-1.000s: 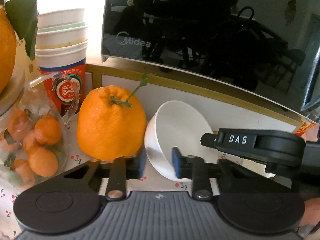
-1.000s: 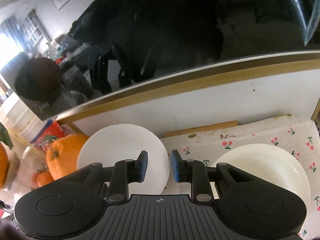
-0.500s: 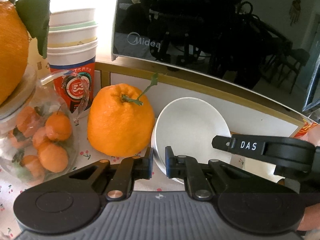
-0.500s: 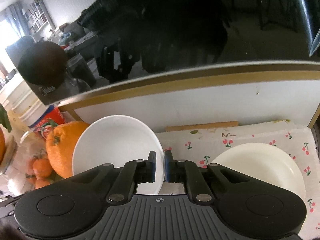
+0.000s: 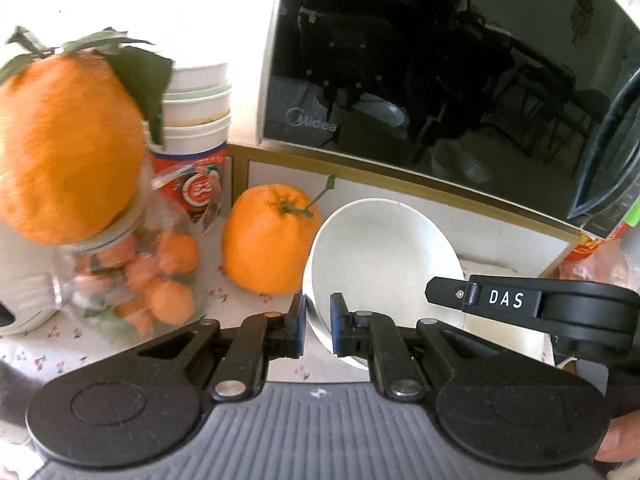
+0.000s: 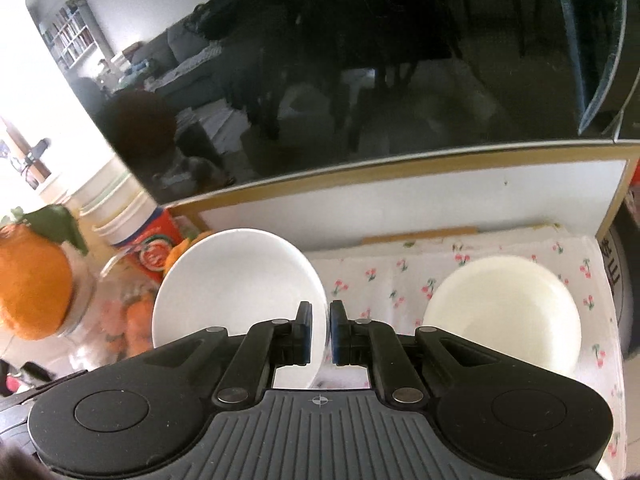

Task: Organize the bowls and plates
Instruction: 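Lift the white bowl with both grippers and carry it toward the plate stack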

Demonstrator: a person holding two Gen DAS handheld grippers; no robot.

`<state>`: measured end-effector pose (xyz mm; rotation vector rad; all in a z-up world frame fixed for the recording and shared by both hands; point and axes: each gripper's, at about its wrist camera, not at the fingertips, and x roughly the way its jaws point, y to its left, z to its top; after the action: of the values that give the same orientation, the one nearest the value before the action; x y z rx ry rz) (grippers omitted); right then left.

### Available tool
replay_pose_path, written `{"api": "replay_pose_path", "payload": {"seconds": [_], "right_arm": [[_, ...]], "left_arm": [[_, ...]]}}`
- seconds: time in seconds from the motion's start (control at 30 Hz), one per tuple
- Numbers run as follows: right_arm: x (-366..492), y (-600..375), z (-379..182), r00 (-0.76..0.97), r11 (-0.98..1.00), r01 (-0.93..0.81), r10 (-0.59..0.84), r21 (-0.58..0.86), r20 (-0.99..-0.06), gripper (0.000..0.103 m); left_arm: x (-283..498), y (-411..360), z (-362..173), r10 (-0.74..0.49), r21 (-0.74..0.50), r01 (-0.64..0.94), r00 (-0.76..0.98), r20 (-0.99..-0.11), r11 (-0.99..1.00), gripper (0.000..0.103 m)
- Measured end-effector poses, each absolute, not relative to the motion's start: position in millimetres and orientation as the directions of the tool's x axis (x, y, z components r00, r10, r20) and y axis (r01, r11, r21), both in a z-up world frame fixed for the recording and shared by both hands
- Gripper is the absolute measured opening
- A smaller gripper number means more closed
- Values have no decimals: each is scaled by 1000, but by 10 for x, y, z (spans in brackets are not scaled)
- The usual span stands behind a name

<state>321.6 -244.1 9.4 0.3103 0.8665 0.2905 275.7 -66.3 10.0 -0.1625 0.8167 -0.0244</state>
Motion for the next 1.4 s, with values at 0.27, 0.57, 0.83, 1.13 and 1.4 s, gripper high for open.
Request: {"api": "replay_pose_path", "payload": {"seconds": [0.27, 0.57, 0.83, 1.13, 1.4], "right_arm": [[2810, -2295, 316, 587, 923, -146, 371, 356, -719, 10], [2092, -2400, 472, 547, 937, -147, 344, 317, -764, 11], [1424, -2707, 447, 538, 962, -109, 269, 250, -799, 11], [927, -3087, 146, 550, 982, -44, 175, 182, -817, 11], [912, -3359, -66, 503, 984, -15, 161, 177, -849, 11]], "left_arm": [[2438, -461, 208, -147, -207, -12, 662, -735, 978, 11], [1804, -482, 285, -276, -284, 92, 634, -723, 954, 12], [1285, -684, 19, -416, -398, 163, 562, -715, 903, 13], [999, -1109, -267, -495, -420, 262, 470, -731, 869, 15], [874, -1353, -428, -553, -448, 338, 352, -755, 828, 17]]}}
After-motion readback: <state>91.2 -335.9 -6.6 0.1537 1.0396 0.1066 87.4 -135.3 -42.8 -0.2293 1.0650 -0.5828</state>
